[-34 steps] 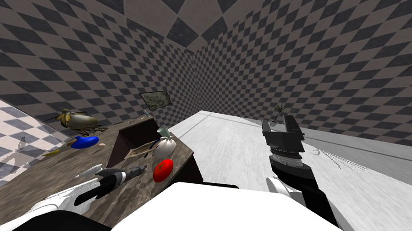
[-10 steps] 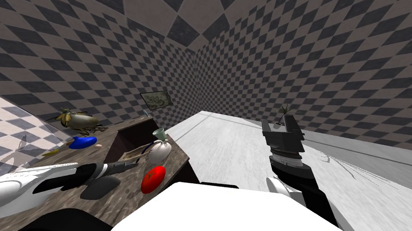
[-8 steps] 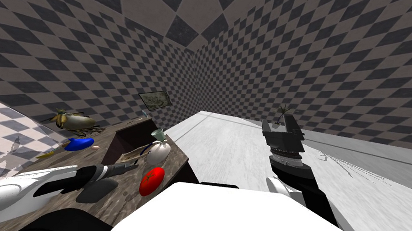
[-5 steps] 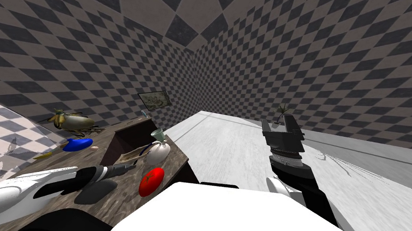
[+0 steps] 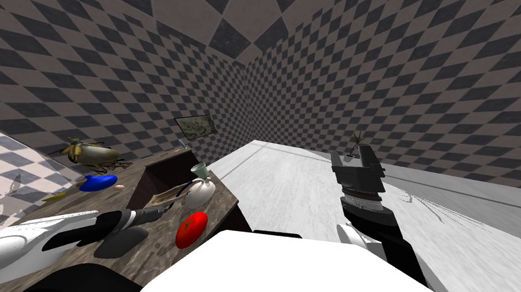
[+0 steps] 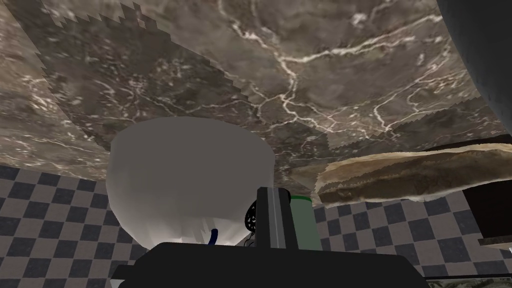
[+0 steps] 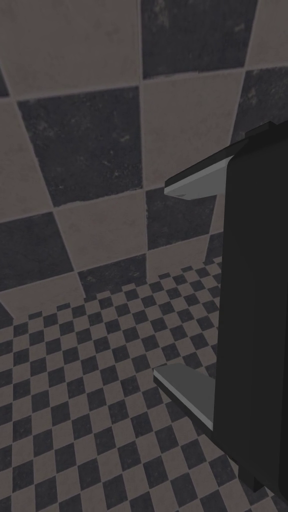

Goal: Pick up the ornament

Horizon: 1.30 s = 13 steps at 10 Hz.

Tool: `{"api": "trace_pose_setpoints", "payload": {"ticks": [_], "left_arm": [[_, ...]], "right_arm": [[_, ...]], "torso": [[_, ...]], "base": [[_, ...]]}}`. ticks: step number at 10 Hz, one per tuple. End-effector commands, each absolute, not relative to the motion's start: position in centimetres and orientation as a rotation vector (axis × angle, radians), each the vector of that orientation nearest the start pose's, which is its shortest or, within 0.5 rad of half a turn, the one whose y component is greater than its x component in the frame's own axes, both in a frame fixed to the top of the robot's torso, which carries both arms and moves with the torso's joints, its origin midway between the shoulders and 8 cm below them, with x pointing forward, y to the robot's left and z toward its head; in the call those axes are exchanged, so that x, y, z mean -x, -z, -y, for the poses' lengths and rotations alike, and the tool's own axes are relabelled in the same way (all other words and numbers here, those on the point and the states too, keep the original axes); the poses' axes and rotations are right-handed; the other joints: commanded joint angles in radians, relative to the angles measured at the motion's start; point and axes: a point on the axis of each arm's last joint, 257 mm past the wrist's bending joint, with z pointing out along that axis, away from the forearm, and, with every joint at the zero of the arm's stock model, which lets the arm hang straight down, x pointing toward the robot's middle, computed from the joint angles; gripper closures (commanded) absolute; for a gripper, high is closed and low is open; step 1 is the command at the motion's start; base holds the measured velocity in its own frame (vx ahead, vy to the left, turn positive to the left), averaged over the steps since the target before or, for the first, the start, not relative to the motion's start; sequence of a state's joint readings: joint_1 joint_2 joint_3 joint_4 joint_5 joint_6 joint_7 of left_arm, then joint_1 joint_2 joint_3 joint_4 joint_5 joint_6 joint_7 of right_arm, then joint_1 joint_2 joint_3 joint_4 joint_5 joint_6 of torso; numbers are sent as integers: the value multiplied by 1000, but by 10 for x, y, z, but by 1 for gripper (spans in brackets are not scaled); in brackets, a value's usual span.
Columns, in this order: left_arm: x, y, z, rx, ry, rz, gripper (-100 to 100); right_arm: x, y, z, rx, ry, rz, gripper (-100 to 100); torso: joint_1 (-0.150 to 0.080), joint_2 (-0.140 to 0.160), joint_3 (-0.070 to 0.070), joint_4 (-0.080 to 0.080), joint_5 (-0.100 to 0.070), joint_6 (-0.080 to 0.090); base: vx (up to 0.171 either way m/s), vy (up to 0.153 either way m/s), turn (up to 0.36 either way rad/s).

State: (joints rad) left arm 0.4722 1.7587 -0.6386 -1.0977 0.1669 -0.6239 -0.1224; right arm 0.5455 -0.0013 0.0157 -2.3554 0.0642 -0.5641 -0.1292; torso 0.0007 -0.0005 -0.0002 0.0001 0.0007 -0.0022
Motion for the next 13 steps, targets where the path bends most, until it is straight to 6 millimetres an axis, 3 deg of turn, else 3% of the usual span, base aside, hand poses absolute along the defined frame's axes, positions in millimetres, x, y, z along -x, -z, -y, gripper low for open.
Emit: {"api": "trace_pose_setpoints", "payload": {"ticks": [1,7,13], "left_arm": [[-194,269,-704,35,-92,-2621,-100],[-161,267,-696,106,-20,-2709,-100],[-185,242,-682,157,52,-2685,-100]], "right_arm": [[-316,-54,265,-583,-1407,-557,0],[-316,-54,264,-583,-1407,-557,0],[-316,-54,265,-583,-1406,-557,0]], "torso": [[0,0,0,0,0,0],[0,7,4,2,0,0],[7,-3,-2,-1,2,0]], "base": [[-109,-4,-137],[-109,-12,-97],[19,97,-111]]}}
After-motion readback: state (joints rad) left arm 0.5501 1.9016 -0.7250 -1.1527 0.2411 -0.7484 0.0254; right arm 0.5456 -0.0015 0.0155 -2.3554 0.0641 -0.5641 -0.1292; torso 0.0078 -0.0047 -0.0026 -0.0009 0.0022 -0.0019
